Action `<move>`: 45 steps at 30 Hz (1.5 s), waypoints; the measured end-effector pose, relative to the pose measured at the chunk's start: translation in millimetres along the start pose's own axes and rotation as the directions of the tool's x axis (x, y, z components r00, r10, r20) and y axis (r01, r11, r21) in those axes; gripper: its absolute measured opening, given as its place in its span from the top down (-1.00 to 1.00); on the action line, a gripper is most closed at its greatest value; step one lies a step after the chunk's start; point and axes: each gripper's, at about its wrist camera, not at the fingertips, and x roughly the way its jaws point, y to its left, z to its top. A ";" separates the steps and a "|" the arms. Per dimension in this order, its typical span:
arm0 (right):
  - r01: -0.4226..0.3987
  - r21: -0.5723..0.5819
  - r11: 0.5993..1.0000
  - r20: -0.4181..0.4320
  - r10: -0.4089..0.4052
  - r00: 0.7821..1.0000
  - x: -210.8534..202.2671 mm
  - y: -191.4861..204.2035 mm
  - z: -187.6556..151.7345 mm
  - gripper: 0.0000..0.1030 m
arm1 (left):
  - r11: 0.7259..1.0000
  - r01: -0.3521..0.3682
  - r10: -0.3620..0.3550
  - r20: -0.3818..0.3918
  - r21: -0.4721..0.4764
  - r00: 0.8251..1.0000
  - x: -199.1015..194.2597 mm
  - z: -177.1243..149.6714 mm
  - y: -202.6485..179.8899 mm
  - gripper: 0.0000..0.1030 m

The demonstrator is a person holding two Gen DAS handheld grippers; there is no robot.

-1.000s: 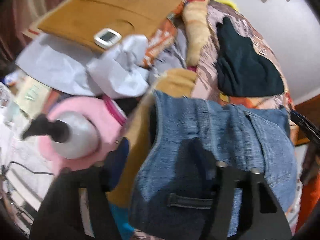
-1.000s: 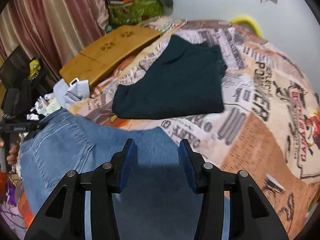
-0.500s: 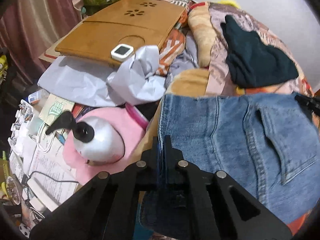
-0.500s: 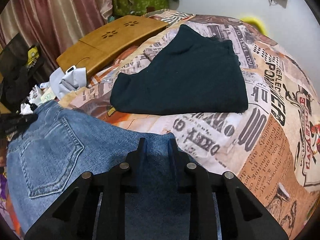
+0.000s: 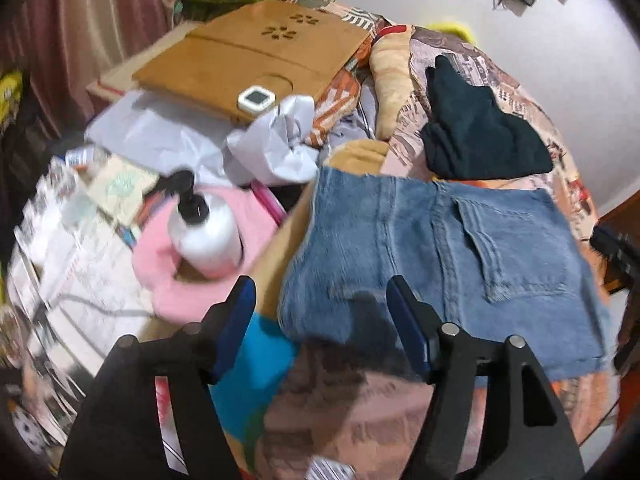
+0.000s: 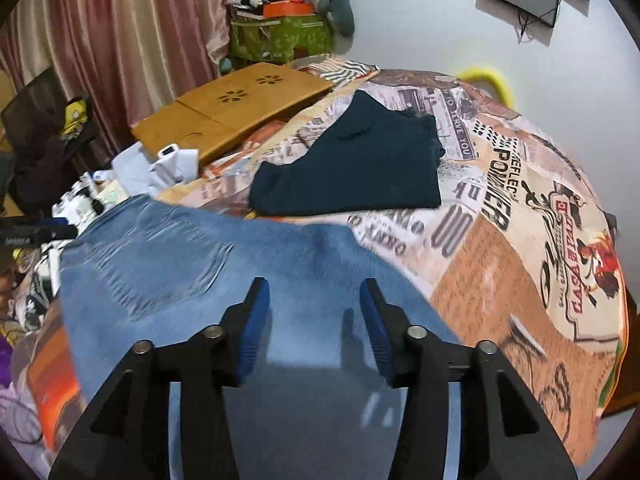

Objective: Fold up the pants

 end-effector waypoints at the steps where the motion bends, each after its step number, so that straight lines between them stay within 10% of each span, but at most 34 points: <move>1: -0.003 0.001 1.000 -0.001 0.003 1.000 -3.8 1.5 -5.7 0.12 | 1.000 0.017 -0.017 -0.013 -0.018 1.000 -1.8 -4.9 1.0 -0.31; 26: -0.021 0.154 0.988 -0.007 0.023 1.000 -30.3 10.5 -90.0 -0.02 | 0.907 0.308 -0.358 -0.139 -0.289 0.923 13.2 -26.6 -6.0 -0.28; 30: -0.016 0.159 0.987 -0.007 0.017 1.000 -30.5 10.6 -90.9 -0.02 | 0.932 0.252 -0.292 -0.131 -0.261 0.947 26.7 -15.5 -14.7 -0.22; 34: -0.018 0.163 0.986 -0.015 0.021 1.000 -31.3 9.6 -90.6 -0.02 | 0.980 0.135 -0.143 -0.050 -0.148 0.988 24.0 -11.1 -25.3 0.62; 40: -0.049 0.153 0.987 -0.051 0.057 0.997 -34.1 9.5 -74.9 -0.03 | 0.995 0.041 -0.057 0.190 0.086 0.980 -24.7 -22.8 -42.7 0.70; 45: -0.116 0.184 0.976 0.005 0.117 0.993 -32.8 14.7 -44.5 -0.09 | 0.985 -0.017 -0.006 0.137 0.169 0.990 -1.1 -32.8 -42.7 0.68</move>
